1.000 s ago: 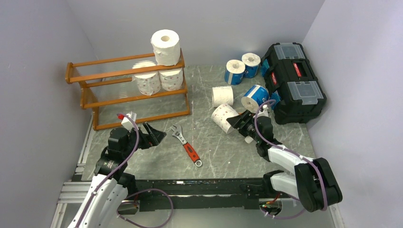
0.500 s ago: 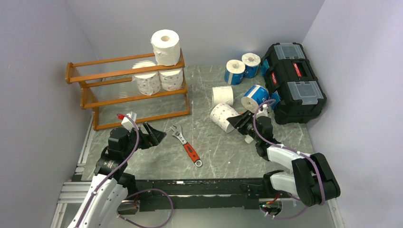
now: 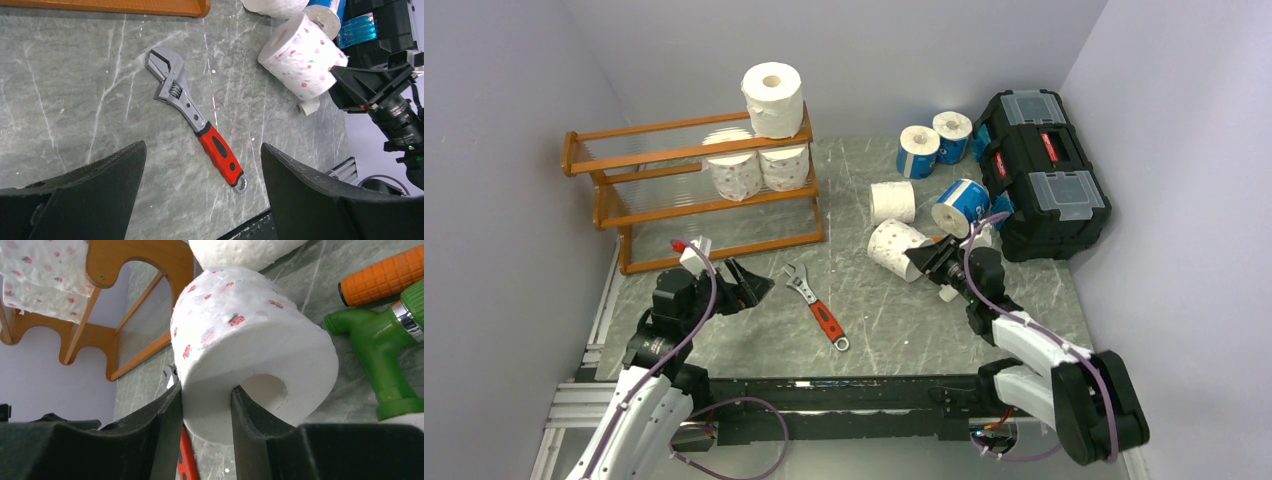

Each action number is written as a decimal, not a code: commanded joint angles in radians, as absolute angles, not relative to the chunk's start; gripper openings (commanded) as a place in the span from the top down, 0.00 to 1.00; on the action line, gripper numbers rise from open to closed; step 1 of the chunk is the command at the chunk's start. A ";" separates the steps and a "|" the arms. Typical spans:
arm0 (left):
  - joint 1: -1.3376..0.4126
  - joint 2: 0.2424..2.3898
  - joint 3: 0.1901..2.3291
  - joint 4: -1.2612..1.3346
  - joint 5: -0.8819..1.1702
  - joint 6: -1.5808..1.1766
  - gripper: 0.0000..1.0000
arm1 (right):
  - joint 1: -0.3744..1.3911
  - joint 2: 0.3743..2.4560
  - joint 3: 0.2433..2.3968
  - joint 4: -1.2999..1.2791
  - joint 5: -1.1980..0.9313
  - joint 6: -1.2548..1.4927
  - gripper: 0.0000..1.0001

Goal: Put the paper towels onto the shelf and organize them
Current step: Adjust the paper towel at the center of the board, then pick up the paper towel from the center of the board.

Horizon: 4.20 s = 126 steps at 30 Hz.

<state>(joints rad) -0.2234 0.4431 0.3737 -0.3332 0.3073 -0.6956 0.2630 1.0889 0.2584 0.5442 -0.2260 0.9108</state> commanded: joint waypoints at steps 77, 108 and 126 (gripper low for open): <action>-0.573 0.907 0.732 -0.472 -0.084 -0.744 0.12 | 0.492 0.868 0.587 -0.173 0.246 0.796 0.00; -0.720 1.145 0.917 -0.507 -0.176 -1.051 0.09 | 0.408 0.800 0.481 -0.134 0.176 0.765 0.00; -0.857 1.381 1.094 -0.649 -0.204 -1.258 0.17 | 0.407 0.776 0.455 -0.134 0.161 0.770 0.01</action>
<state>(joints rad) -0.8490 1.3582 1.0573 -0.6117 -0.2016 -1.1854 0.4103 0.7971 0.4576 -0.1707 0.1719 0.7780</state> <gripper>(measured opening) 0.842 0.993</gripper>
